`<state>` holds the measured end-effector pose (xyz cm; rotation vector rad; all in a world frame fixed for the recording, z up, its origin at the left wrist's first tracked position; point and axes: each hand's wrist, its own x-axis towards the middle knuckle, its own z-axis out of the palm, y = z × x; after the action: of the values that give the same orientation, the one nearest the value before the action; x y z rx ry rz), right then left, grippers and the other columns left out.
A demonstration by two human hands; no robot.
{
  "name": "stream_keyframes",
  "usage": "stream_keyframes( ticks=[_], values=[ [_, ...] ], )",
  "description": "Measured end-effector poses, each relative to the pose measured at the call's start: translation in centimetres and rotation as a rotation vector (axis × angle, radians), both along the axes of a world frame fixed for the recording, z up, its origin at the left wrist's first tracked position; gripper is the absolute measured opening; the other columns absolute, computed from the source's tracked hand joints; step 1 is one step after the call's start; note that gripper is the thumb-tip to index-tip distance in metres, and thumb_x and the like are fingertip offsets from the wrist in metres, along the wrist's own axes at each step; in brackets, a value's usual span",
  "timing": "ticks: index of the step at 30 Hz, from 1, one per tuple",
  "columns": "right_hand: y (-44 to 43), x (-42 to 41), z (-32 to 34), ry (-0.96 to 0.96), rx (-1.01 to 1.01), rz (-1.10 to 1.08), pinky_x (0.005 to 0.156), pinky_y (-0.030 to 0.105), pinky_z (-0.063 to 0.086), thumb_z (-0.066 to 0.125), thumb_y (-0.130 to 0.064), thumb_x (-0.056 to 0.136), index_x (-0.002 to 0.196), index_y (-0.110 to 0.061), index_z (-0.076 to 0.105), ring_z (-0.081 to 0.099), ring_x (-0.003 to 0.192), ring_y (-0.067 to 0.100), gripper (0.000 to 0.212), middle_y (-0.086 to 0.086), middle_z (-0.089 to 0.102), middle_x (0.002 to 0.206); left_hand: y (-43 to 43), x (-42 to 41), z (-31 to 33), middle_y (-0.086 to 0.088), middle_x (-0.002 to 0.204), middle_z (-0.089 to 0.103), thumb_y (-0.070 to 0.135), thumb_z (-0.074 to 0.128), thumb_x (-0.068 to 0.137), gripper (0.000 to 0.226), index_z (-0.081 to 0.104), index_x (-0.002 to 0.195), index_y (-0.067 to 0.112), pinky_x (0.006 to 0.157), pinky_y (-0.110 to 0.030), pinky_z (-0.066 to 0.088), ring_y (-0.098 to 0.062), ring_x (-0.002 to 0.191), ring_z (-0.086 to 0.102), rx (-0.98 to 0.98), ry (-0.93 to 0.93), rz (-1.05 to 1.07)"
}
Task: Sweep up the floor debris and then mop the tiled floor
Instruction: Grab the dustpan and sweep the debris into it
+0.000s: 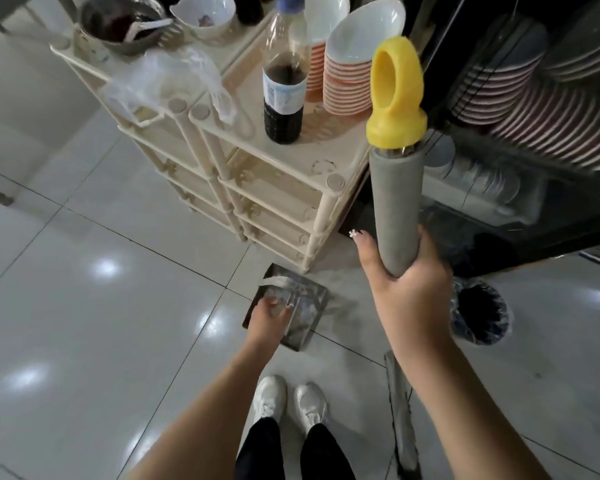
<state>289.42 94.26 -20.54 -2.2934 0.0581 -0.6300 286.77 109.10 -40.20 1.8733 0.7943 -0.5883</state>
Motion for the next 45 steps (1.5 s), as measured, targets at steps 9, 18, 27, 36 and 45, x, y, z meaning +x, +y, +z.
stream_keyframes(
  ticks=[9,18,27,36,45],
  values=[
    [-1.4,0.6,-2.8,-0.009,-0.016,-0.077,0.048,0.016,0.035,0.062,-0.042,0.078,0.068,-0.004,0.05,0.049,0.063,0.019,0.041,0.003,0.047,0.048,-0.9,1.1,-6.1,-0.014,0.108,0.064,0.032,0.06,0.087,0.049,0.05,0.124,0.0,0.068,-0.027,0.04,-0.029,0.096,0.06,0.041,0.171,-0.223],
    [-0.9,0.5,-3.9,0.048,0.056,-0.078,0.045,0.009,0.032,0.062,-0.044,0.077,0.067,-0.006,0.048,0.047,0.06,0.016,0.041,-0.01,0.039,0.048,-0.8,1.7,-7.1,-0.003,0.058,0.045,0.031,0.06,0.088,0.034,0.044,0.067,0.01,0.055,-0.025,0.033,-0.022,0.057,0.044,-0.001,0.212,-0.238],
    [-1.2,0.1,-3.2,0.152,0.127,-0.073,0.044,0.004,0.032,0.072,-0.039,0.075,0.073,-0.014,0.046,0.05,0.053,-0.009,0.036,-0.02,0.038,0.053,0.6,3.5,-3.6,-0.015,0.082,0.06,0.016,0.065,0.083,0.017,0.051,0.073,0.012,0.08,-0.05,0.055,-0.034,0.082,0.064,-0.061,0.134,-0.19],
    [-5.1,-1.2,1.8,0.312,0.272,-0.05,0.045,0.025,0.04,0.07,-0.047,0.074,0.064,-0.032,0.037,0.053,0.049,0.015,0.037,-0.013,0.044,0.051,-2.0,1.9,6.7,-0.007,0.082,0.063,0.02,0.064,0.082,0.013,0.055,0.09,0.015,0.065,-0.032,0.052,-0.025,0.076,0.063,-0.028,0.037,-0.372],
    [-11.3,-5.5,7.4,0.312,0.344,-0.087,0.05,0.033,0.048,0.071,-0.048,0.074,0.063,-0.031,0.043,0.059,0.054,0.02,0.035,-0.009,0.049,0.054,-6.5,-0.4,17.3,-0.007,0.082,0.058,0.006,0.059,0.087,0.027,0.048,0.11,0.011,0.063,-0.03,0.056,-0.016,0.068,0.06,-0.258,-0.136,-0.322]
  ],
)
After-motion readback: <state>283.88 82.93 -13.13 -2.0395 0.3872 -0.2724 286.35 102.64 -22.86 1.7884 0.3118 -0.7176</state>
